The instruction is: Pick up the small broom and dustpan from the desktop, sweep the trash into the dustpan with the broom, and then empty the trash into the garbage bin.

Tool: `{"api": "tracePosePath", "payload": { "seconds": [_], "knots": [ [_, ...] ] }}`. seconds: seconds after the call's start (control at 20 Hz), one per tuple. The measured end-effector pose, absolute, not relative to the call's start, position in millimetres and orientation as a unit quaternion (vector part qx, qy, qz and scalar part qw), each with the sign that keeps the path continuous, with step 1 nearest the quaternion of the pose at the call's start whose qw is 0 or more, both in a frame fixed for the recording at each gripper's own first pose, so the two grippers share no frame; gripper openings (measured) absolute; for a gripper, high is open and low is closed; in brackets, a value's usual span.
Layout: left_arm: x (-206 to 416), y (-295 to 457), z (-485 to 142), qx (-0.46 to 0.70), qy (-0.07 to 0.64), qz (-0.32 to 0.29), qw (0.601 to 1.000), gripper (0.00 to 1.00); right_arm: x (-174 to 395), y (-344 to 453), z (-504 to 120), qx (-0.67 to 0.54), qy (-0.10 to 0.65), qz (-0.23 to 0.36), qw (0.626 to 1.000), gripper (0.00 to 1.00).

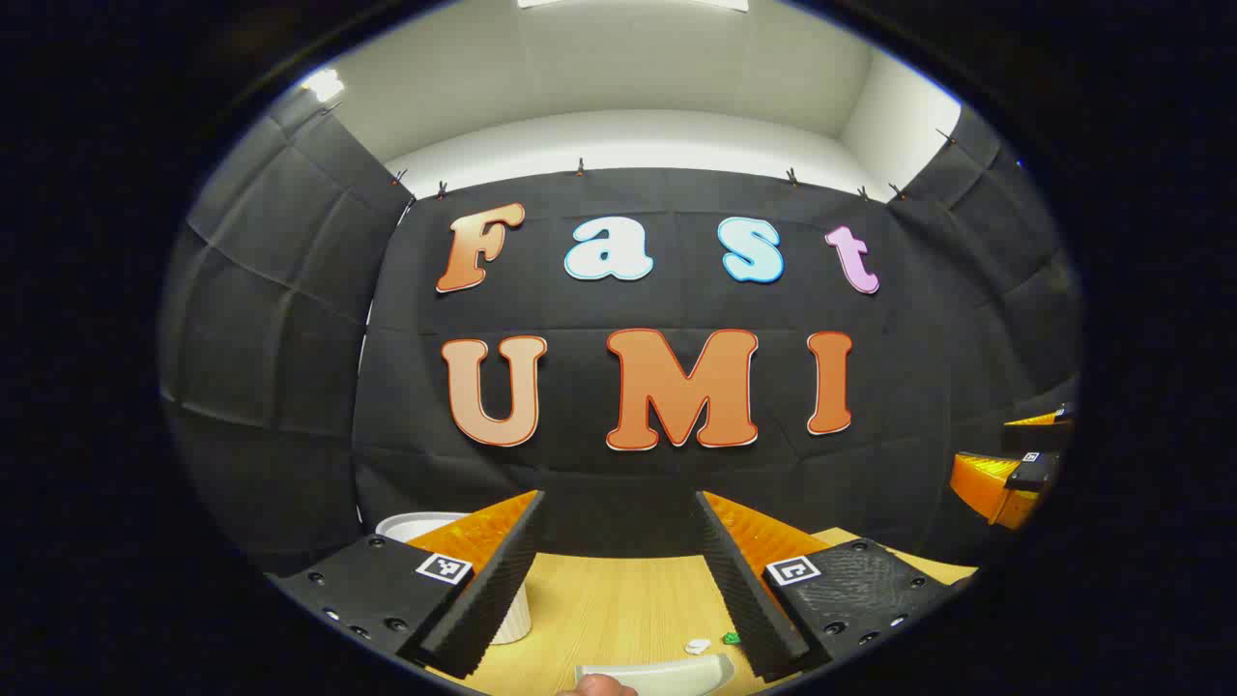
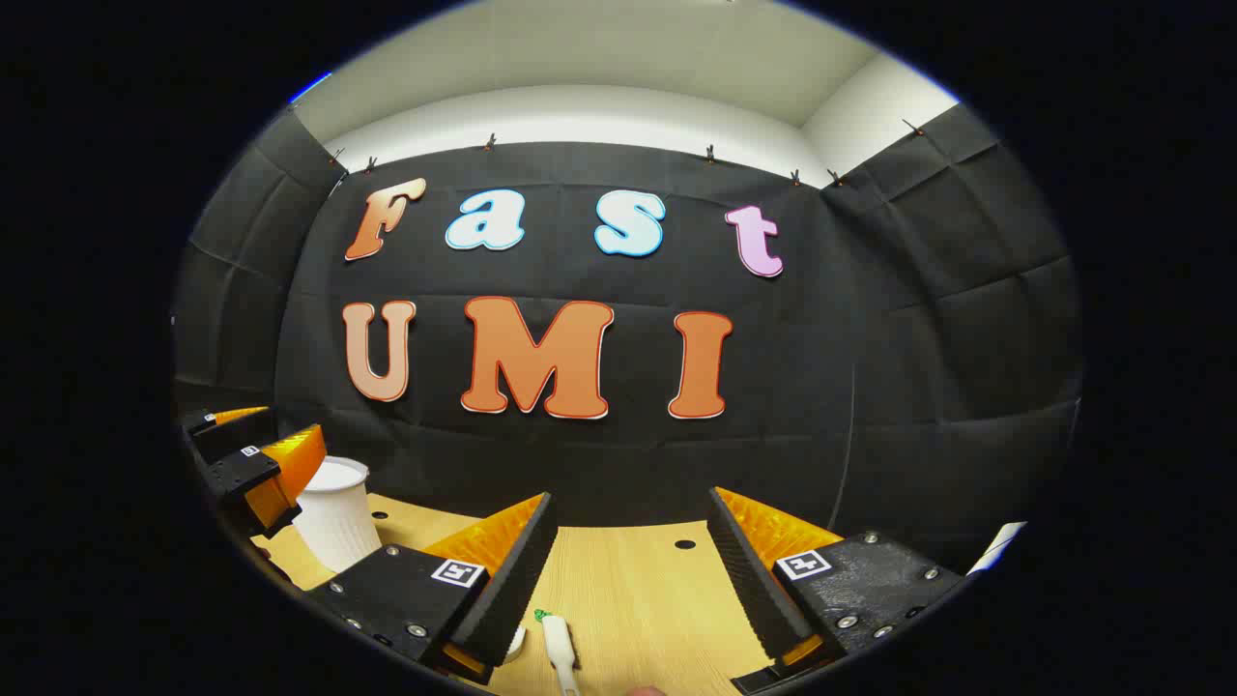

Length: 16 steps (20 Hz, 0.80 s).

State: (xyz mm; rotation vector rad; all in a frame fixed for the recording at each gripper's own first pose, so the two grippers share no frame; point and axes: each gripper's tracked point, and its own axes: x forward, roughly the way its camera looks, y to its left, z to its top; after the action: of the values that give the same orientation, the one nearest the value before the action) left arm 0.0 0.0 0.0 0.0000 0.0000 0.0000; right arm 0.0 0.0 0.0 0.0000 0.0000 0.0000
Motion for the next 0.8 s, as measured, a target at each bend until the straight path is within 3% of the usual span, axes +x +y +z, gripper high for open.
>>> {"api": "tracePosePath", "payload": {
  "seconds": [0.1, 0.15, 0.4, 0.65, 0.8],
  "knots": [
    [0, -6, 0, -0.007, 0.002, -0.002, 1.0, 0.94, 2, -2, -4, -0.002, 0.003, 0.008, 1.0, 1.0],
    [1, -6, -2, -0.01, 0.007, -0.002, 1.0, 0.94, 3, -4, -6, -0.002, 0.005, 0.01, 1.0, 0.93],
    [16, 7, -7, -0.035, 0.016, -0.006, 0.999, 0.94, 9, -6, -14, 0.004, 0.021, 0.024, 0.999, 0.94],
    [25, 5, -10, -0.047, 0.017, -0.054, 0.997, 0.94, 10, -3, -12, -0.019, 0.013, 0.044, 0.999, 0.94],
    [22, 6, -13, -0.058, 0.025, -0.044, 0.997, 0.94, 7, 0, -16, -0.015, 0.018, 0.048, 0.999, 0.94]
  ]
}}
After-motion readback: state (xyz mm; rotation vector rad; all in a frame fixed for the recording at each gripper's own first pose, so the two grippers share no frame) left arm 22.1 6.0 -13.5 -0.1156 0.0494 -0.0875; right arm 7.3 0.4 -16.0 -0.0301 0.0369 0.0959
